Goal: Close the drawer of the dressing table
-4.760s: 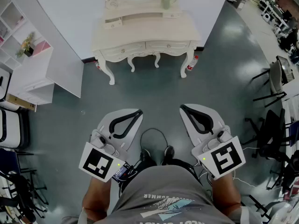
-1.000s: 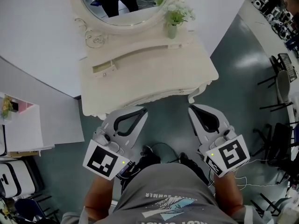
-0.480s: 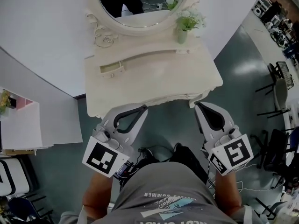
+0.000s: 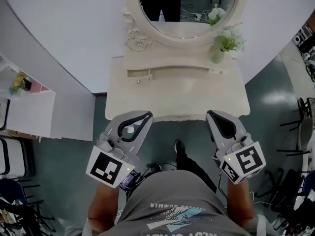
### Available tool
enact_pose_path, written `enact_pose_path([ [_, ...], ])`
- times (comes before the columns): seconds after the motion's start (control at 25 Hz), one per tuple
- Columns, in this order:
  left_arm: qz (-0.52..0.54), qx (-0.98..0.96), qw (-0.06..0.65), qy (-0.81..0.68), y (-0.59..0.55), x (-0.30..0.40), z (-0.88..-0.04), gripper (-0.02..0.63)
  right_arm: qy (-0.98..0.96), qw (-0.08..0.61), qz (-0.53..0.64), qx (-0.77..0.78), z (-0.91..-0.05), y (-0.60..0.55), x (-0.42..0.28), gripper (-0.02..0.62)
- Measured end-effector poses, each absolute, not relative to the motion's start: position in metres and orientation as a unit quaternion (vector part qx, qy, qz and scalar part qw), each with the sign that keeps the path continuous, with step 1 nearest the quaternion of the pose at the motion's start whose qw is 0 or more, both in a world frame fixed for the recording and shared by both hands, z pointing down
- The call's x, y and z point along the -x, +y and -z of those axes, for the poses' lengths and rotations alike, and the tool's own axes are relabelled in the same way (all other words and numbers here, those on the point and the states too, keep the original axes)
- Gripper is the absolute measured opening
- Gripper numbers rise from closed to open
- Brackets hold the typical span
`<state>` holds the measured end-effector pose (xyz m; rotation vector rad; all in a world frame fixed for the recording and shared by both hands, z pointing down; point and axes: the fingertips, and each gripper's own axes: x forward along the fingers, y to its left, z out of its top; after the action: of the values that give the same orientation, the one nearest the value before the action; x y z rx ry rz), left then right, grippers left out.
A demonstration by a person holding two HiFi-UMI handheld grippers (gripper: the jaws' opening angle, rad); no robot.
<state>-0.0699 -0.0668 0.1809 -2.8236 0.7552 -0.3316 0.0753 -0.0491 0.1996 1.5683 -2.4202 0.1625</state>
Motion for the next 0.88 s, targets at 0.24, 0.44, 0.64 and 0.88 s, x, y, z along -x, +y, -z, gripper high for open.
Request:
enact_pose_path([
  [0.24, 0.122, 0.931, 0.070, 0.335, -0.098, 0.098, -0.181, 0.003, -0.864, 0.124, -0.036, -0.487, -0.187, -0.097, -0.059, 0.000],
  [0.44, 0.125, 0.922, 0.054, 0.363, -0.117, 0.106, -0.189, 0.003, -0.876, 0.131, -0.039, -0.463, -0.191, -0.122, -0.052, 0.002],
  [0.64, 0.132, 0.913, 0.041, 0.385, -0.139, 0.115, -0.198, 0.003, -0.882, 0.139, -0.049, -0.447, -0.202, -0.141, -0.049, 0.001],
  [0.88, 0.146, 0.902, 0.020, 0.406, -0.172, 0.127, -0.219, 0.003, -0.885, 0.150, -0.068, -0.436, -0.220, -0.168, -0.051, 0.000],
])
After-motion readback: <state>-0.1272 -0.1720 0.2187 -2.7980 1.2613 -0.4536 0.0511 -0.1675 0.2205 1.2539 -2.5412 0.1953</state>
